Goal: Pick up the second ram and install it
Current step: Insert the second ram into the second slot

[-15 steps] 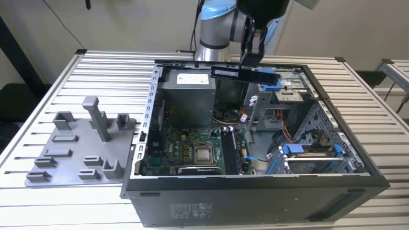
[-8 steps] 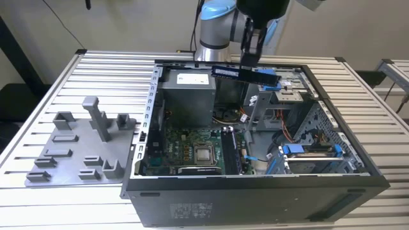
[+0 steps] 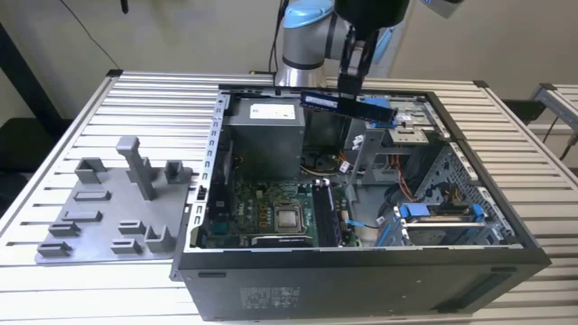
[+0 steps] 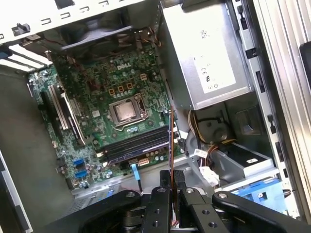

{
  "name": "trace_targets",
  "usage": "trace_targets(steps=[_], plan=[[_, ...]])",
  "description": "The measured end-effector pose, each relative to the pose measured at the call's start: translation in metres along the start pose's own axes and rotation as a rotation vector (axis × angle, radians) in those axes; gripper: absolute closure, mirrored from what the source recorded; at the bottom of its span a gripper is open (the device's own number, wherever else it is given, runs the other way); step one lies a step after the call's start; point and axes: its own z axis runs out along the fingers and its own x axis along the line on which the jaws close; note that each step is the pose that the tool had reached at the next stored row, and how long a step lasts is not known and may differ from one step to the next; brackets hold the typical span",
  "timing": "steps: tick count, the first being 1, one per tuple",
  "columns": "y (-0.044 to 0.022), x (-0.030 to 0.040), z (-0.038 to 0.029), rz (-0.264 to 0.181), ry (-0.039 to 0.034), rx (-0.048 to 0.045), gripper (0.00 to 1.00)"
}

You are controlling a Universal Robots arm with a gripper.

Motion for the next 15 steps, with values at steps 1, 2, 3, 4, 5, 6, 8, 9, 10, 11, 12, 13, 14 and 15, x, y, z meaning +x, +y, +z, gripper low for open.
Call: trace_targets(steps=[1, 2, 3, 4, 5, 6, 8, 9, 10, 11, 12, 13, 14, 15], plan=[[0.0, 0.0, 0.0, 0.011, -0.0001, 0.0007, 0.86], [0.0, 0.0, 0.0, 0.023, -0.0001, 0.0014, 0.86], [0.0, 0.0, 0.0001, 0.034, -0.0002, 0.0021, 0.86], [0.0, 0.0, 0.0001, 0.046, -0.0003, 0.0028, 0.86], [0.0, 0.0, 0.0001, 0.058, -0.0002, 0.0036, 0.86], [0.0, 0.0, 0.0002, 0.071, -0.0003, 0.0044, 0.86], [0.0, 0.0, 0.0003, 0.095, -0.0004, 0.0059, 0.86], [0.0, 0.0, 0.0003, 0.107, -0.0004, 0.0066, 0.86], [0.0, 0.0, 0.0004, 0.119, -0.0004, 0.0074, 0.86], [0.0, 0.0, 0.0004, 0.132, -0.0005, 0.0082, 0.86], [0.0, 0.0, 0.0005, 0.144, -0.0006, 0.0089, 0.86], [0.0, 0.0, 0.0005, 0.155, -0.0006, 0.0096, 0.86], [0.0, 0.0, 0.0006, 0.167, -0.0006, 0.0104, 0.86], [0.0, 0.0, 0.0006, 0.179, -0.0006, 0.0112, 0.86]])
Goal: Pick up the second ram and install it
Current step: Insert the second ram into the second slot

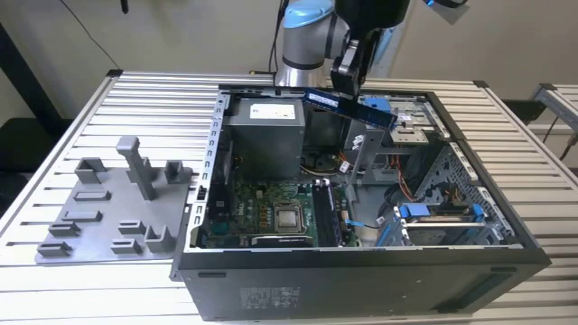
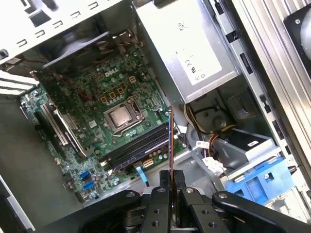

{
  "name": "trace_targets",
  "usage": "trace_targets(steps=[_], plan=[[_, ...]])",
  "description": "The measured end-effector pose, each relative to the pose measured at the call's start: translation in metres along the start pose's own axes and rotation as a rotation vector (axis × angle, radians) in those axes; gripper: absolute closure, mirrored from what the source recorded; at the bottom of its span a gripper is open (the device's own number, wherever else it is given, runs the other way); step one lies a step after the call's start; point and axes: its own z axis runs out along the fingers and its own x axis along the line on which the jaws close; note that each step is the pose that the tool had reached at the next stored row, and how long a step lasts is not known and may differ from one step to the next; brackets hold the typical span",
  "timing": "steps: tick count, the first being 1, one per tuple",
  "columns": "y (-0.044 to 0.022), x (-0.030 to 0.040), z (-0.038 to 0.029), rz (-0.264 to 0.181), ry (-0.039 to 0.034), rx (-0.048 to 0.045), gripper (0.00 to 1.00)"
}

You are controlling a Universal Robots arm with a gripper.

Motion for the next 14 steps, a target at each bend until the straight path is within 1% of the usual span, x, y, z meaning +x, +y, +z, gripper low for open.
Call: trace_targets(steps=[14], plan=[[0.0, 0.0, 0.0007, 0.168, -0.0005, 0.0104, 0.86]])
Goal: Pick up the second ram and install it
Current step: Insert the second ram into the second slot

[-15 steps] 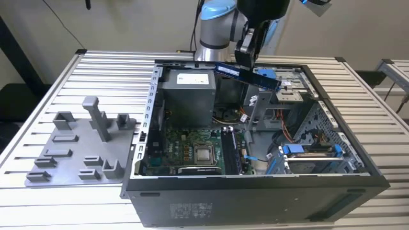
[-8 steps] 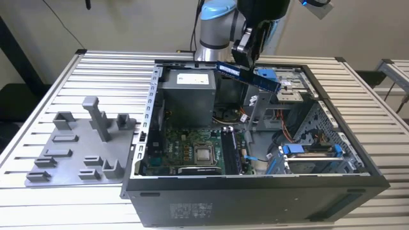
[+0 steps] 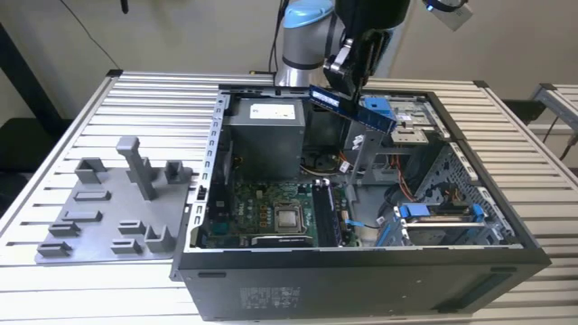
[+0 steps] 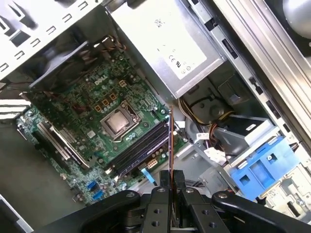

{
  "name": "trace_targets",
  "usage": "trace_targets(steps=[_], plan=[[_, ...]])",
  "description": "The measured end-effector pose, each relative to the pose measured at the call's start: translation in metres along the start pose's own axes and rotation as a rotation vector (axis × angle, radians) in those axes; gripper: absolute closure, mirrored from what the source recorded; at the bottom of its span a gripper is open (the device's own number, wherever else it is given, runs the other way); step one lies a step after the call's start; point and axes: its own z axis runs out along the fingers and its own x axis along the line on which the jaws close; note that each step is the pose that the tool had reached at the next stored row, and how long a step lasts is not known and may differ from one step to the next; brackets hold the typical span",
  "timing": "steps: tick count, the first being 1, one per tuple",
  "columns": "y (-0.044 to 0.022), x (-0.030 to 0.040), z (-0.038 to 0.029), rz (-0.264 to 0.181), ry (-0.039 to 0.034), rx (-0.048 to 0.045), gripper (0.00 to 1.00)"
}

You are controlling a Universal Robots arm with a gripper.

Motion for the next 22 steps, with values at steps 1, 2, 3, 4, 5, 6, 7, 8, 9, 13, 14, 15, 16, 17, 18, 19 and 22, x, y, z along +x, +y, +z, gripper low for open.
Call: trace_targets(steps=[1, 2, 3, 4, 5, 6, 7, 8, 9, 13, 14, 15, 16, 17, 18, 19, 22], plan=[[0.0, 0.0, 0.0001, 0.01, 0.0, 0.0006, 0.86], [0.0, 0.0, 0.0001, 0.02, 0.0001, 0.0014, 0.86], [0.0, 0.0, 0.0002, 0.031, 0.0, 0.0021, 0.86], [0.0, 0.0, 0.0004, 0.042, 0.0, 0.0027, 0.86], [0.0, 0.0, 0.0004, 0.052, 0.0002, 0.0033, 0.86], [0.0, 0.0, 0.0005, 0.064, 0.0003, 0.0039, 0.86], [0.0, 0.0, 0.0007, 0.076, 0.0004, 0.0045, 0.86], [0.0, 0.0, 0.0007, 0.086, 0.0006, 0.0049, 0.86], [0.0, 0.0001, 0.0008, 0.097, 0.0008, 0.0053, 0.86], [0.0, 0.0001, 0.0011, 0.129, 0.002, 0.006, 0.86], [0.0, 0.0001, 0.0012, 0.135, 0.0023, 0.0061, 0.86], [0.0, 0.0001, 0.0013, 0.141, 0.0025, 0.0062, 0.86], [0.0, 0.0001, 0.0015, 0.147, 0.0026, 0.0063, 0.86], [0.0, 0.0001, 0.0015, 0.152, 0.0027, 0.0066, 0.86], [0.0, 0.0001, 0.0016, 0.157, 0.0026, 0.0069, 0.86], [0.0, 0.0001, 0.0017, 0.16, 0.0026, 0.0071, 0.86], [0.0, 0.0001, 0.0019, 0.168, 0.0026, 0.0076, 0.86]])
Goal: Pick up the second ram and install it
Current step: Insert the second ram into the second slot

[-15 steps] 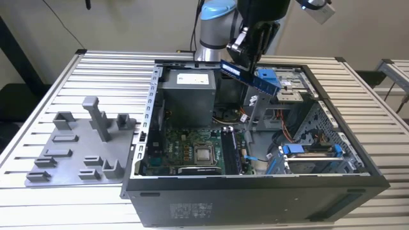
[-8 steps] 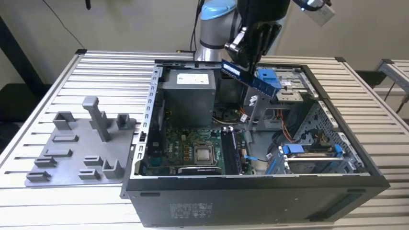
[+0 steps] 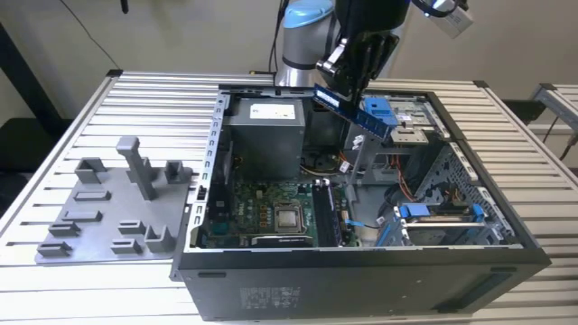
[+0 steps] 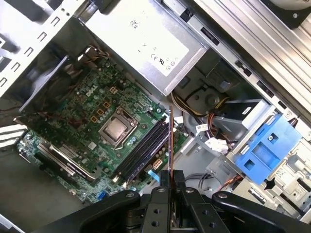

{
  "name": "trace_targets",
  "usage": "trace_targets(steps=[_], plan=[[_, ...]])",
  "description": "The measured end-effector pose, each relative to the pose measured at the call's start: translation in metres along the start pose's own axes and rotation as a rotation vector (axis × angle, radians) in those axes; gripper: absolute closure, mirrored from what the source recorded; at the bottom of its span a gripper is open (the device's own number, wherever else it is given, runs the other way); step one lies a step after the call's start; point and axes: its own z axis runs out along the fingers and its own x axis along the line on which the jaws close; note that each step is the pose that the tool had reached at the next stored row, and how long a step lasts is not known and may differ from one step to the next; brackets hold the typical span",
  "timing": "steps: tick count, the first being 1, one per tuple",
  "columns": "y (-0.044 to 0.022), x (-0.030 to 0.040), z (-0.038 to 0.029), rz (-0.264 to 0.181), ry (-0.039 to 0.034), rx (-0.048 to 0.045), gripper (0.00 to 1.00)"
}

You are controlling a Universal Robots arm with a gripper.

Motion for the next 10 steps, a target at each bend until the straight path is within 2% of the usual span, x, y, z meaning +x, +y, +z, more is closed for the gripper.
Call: trace_targets(steps=[10], plan=[[0.0, 0.0001, 0.001, 0.026, -0.0003, 0.0014, 0.86]])
